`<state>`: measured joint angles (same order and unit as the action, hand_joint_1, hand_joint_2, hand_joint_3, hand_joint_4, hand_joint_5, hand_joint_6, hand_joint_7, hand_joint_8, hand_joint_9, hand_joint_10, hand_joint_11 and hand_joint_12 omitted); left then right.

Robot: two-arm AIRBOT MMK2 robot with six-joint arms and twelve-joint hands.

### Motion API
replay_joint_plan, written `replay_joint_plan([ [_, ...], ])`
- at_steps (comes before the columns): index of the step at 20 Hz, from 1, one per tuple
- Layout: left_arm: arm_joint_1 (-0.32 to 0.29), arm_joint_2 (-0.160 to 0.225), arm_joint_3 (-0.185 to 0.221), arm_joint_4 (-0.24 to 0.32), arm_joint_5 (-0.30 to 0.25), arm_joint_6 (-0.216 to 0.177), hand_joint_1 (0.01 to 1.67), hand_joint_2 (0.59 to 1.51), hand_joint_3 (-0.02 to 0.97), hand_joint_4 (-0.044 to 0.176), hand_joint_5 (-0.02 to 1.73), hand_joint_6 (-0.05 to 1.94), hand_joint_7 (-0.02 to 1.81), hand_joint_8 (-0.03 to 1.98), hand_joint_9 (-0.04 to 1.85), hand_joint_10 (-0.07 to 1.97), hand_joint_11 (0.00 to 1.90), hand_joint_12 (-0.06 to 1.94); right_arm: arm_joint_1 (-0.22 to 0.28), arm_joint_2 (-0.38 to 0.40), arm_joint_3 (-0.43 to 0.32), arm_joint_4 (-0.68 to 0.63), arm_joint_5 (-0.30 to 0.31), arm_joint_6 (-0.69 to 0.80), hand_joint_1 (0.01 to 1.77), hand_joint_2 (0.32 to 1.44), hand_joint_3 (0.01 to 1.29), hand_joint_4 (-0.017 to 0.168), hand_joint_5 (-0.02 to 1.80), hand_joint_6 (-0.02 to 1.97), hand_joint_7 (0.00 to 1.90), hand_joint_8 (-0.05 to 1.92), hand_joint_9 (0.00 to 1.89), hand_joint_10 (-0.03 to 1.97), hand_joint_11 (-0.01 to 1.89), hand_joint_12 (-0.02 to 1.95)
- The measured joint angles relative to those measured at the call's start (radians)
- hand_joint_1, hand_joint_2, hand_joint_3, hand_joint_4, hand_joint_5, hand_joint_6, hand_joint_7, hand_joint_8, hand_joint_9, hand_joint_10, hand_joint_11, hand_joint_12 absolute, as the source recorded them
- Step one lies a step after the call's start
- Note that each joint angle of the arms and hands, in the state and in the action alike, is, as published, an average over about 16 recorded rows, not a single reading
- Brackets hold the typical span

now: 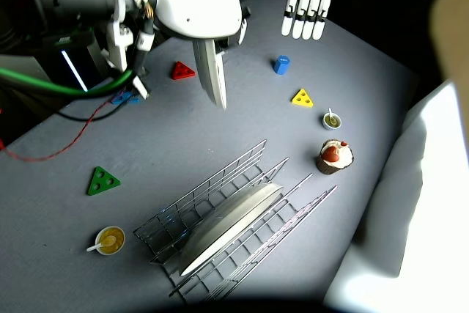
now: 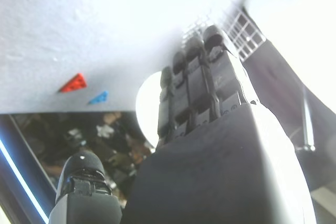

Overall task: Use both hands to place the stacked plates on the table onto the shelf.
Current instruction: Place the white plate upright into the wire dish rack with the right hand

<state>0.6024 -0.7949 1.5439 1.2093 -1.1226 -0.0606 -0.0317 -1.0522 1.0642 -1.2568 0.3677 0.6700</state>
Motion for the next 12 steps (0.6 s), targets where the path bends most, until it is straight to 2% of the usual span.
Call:
replay_joint_plan([
  [7, -0.008, 0.007, -0.007, 0.0, -0.041, -0.007, 0.02, 1.03, 0.002, -0.001, 0.21, 0.0, 0.23, 0.01, 0.22, 0.01, 0.2, 0.01, 0.012, 0.014, 0.058, 0.124, -0.021, -0.045, 1.45, 0.92, 0.01, -0.005, 0.95, 0.91, 1.19, 0.38, 1.23, 0.54, 1.06, 1.05],
  [12, -0.019, 0.01, -0.009, -0.013, -0.063, -0.008, 0.02, 1.031, 0.002, -0.001, 0.21, 0.0, 0.23, 0.01, 0.22, 0.01, 0.2, 0.01, 0.021, 0.019, 0.093, 0.208, -0.047, -0.066, 1.46, 0.92, 0.01, -0.006, 0.96, 0.9, 1.18, 0.39, 1.22, 0.54, 1.03, 1.23],
])
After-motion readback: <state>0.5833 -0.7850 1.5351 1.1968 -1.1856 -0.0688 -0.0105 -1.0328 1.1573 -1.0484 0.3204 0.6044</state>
